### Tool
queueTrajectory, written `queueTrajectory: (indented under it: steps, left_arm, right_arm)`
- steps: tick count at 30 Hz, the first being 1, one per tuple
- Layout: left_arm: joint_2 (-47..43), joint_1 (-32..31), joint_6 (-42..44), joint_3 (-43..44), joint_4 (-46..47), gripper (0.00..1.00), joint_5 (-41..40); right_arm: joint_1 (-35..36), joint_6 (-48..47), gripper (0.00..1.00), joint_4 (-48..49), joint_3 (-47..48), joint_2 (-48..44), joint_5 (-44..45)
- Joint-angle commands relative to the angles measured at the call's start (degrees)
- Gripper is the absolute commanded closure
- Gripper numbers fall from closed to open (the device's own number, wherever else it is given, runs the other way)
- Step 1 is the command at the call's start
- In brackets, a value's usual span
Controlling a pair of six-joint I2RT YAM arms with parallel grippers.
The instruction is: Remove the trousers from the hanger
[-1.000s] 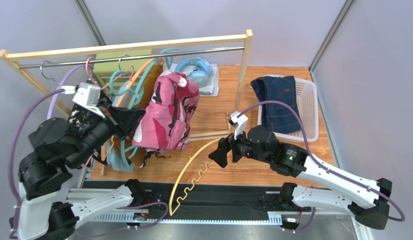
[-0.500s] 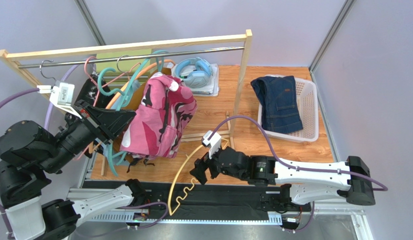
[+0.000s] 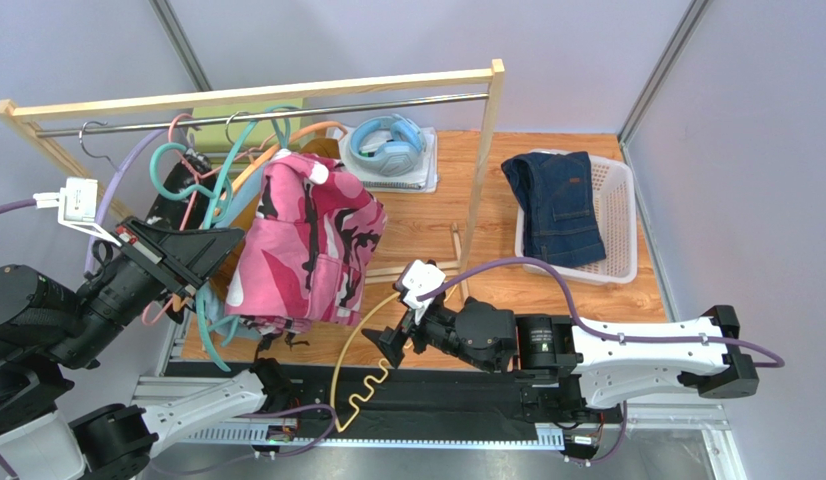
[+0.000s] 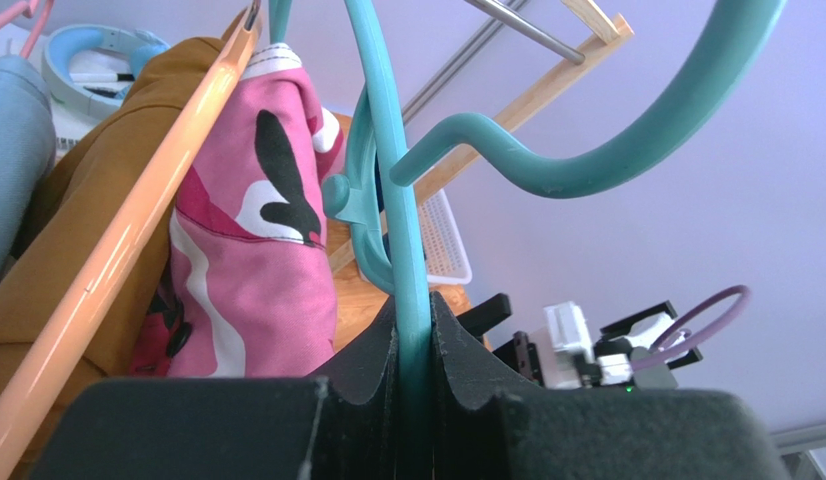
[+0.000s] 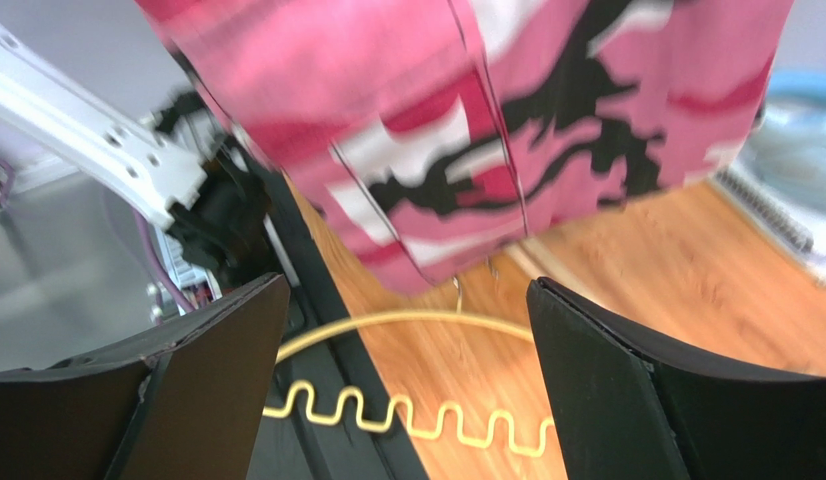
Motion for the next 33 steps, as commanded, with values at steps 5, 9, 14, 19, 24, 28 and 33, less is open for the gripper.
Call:
queueTrajectory:
  steps: [5, 9, 14, 19, 24, 28, 33]
  left_arm:
    - [-2.88, 0.10, -9.02, -4.88, 8.64, 1.00, -5.43]
    - [-1.92, 0.10, -11.22, -5.24, 6.53, 1.00, -7.54]
    - [-1.56, 0.10, -13.60, -6.29, 6.44, 1.00, -8.07]
    - [-1.74, 0.10, -15.27, -6.73, 6.18, 1.00, -8.25]
    - [-2.00, 0.10, -16.24, -6.91, 6.18, 1.00, -8.51]
    - [-2.00, 0.10, -16.24, -6.56, 6.18, 1.00, -8.07]
    - [-2.18, 0.10, -15.98, -6.12, 6.09, 1.00, -7.90]
  right_arm:
    - [4.40, -11.97, 0.04, 7.76, 9.55, 5.63, 2.48]
    - [8.36, -21.54, 0.04, 14.25, 12.62, 10.19, 8.19]
    - [8.81, -26.57, 0.03, 19.19, 17.01, 15.65, 11.97]
    - [8.81, -31.93, 0.08, 25.25, 19.66, 21.01, 15.57]
    - [8.81, -36.50, 0.16, 29.73, 23.34, 25.59, 16.02]
    - [8.55, -40.28, 0.25, 34.56, 25.01, 29.28, 18.82]
    - [7.84, -42.21, 0.39, 38.35, 26.78, 32.27, 22.35]
